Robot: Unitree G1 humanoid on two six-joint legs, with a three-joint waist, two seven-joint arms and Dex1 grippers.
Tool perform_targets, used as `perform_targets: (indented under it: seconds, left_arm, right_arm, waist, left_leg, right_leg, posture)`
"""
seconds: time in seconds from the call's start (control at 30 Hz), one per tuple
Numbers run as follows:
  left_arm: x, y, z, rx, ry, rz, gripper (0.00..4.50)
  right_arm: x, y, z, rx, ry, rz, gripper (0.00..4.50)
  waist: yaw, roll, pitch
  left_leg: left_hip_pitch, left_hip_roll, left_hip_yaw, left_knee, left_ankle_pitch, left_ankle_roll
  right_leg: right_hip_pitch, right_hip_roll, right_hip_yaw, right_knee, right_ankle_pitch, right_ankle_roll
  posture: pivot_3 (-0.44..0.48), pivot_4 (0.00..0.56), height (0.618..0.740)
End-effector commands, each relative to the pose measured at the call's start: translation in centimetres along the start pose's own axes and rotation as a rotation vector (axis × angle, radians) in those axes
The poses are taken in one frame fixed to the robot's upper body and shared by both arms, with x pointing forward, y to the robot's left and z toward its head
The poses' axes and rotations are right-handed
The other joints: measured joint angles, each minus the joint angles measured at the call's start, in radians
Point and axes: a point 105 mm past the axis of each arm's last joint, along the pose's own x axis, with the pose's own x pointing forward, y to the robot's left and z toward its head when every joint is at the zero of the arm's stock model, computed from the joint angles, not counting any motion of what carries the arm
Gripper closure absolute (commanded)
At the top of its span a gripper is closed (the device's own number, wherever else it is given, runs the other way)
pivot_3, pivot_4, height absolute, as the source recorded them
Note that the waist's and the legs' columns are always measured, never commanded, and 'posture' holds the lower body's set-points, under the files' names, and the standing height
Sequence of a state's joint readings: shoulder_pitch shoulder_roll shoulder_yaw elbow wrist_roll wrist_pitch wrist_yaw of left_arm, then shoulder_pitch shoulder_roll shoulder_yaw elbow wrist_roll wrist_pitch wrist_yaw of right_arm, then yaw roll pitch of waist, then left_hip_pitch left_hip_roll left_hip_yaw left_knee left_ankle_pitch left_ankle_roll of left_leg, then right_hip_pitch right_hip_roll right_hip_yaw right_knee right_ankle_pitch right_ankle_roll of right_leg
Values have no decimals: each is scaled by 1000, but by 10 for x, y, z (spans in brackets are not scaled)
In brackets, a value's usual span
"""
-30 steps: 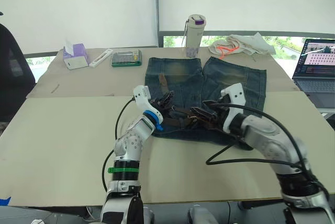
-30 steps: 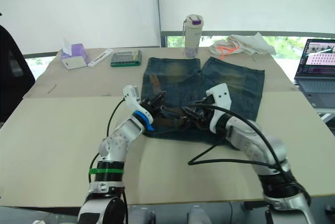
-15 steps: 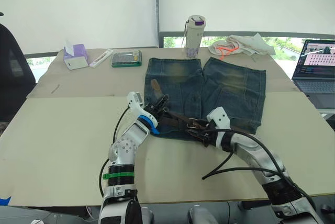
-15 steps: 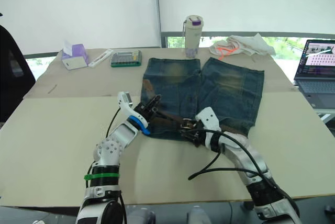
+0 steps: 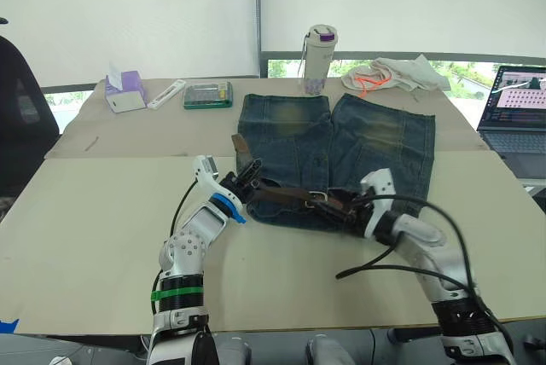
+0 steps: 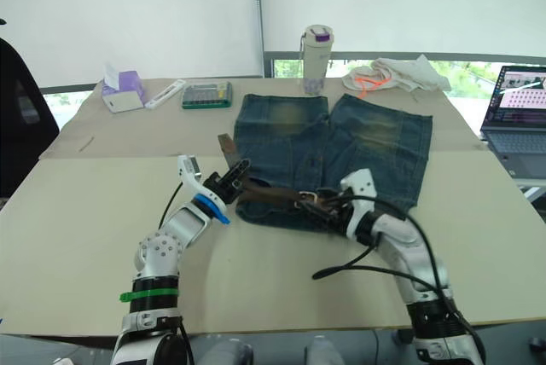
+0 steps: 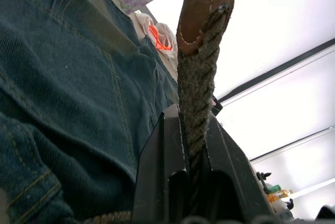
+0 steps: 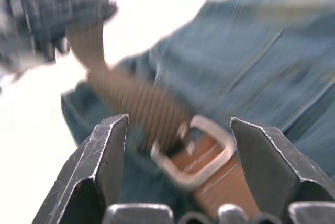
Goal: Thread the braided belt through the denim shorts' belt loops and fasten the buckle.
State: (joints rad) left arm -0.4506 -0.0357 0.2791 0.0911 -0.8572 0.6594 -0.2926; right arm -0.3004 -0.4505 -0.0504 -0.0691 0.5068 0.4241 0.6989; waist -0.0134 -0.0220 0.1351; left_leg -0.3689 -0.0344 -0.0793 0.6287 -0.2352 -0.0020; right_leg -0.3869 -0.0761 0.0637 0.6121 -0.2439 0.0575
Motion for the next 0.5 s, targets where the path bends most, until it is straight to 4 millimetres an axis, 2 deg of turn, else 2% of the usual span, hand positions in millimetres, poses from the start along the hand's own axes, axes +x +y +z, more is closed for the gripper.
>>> perform_targets:
  seconds: [0.03,0.13,0.23,0.27,0.5]
  left_arm:
    - [0,-12,3,39,-5,-51,4500]
    - [0,-12,6,45,-19,-48,4500]
    - [0,-11,9,49,-26,-43,4500]
    - [0,-11,9,50,-26,-43,4500]
    - [-4,-11,9,56,-23,-40,4500]
  right_arm:
    - [-6,-9,9,-65,3,-1,2153]
    - [-4,-9,-3,-140,73,26,3316]
    - [3,-6,-6,-169,84,60,4288]
    - [5,-5,-7,-173,83,66,4458]
    - [22,-3,-18,-226,129,126,4458]
  waist:
    - [0,0,0]
    - [0,0,0]
    - [-3,0,0]
    - [-4,0,0]
    - [-1,0,0]
  left_leg:
    - [0,0,0,0,0,0]
    - [0,0,1,0,0,0]
    - [0,0,3,0,0,0]
    - [0,0,3,0,0,0]
    - [0,0,2,0,0,0]
  right_leg:
    - [0,0,0,0,0,0]
    - [0,0,0,0,0,0]
    - [0,0,0,0,0,0]
    - [0,0,0,0,0,0]
    - [0,0,0,0,0,0]
  posture:
    - [0,150,740]
    - [0,150,740]
    - [0,150,740]
    - [0,150,740]
    - [0,150,740]
